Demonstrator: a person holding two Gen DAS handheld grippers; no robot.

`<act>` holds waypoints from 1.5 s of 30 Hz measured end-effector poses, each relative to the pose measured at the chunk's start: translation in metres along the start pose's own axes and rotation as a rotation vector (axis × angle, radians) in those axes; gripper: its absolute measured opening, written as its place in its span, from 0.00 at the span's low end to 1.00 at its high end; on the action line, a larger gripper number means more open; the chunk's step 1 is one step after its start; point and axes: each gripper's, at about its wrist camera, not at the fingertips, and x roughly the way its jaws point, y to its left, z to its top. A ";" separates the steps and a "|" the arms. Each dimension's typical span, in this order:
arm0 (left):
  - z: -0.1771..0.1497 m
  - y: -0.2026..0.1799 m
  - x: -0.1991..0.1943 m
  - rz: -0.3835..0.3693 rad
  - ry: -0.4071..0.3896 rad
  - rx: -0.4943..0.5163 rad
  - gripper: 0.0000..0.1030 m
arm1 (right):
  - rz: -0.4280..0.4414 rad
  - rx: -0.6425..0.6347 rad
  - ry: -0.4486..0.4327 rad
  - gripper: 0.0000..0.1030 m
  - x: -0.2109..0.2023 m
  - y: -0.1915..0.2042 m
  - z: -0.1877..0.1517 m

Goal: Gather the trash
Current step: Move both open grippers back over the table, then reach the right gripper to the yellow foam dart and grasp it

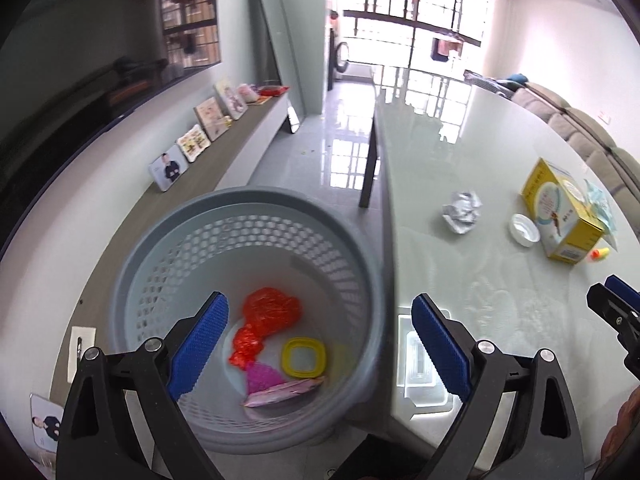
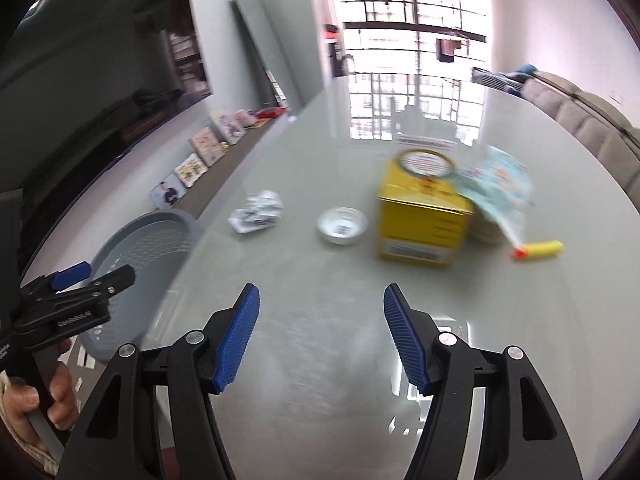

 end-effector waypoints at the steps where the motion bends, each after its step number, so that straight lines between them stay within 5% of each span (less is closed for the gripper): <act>1: 0.002 -0.009 0.001 -0.013 0.000 0.012 0.88 | -0.017 0.020 0.000 0.60 -0.002 -0.011 -0.002; 11: 0.014 -0.076 0.009 -0.089 -0.003 0.104 0.90 | -0.146 0.163 -0.008 0.60 -0.019 -0.097 -0.014; 24: 0.030 -0.121 0.037 -0.107 0.023 0.141 0.90 | -0.169 0.173 0.048 0.60 0.010 -0.170 0.005; 45: 0.038 -0.130 0.063 -0.068 0.059 0.123 0.90 | -0.118 0.092 0.142 0.70 0.067 -0.186 0.034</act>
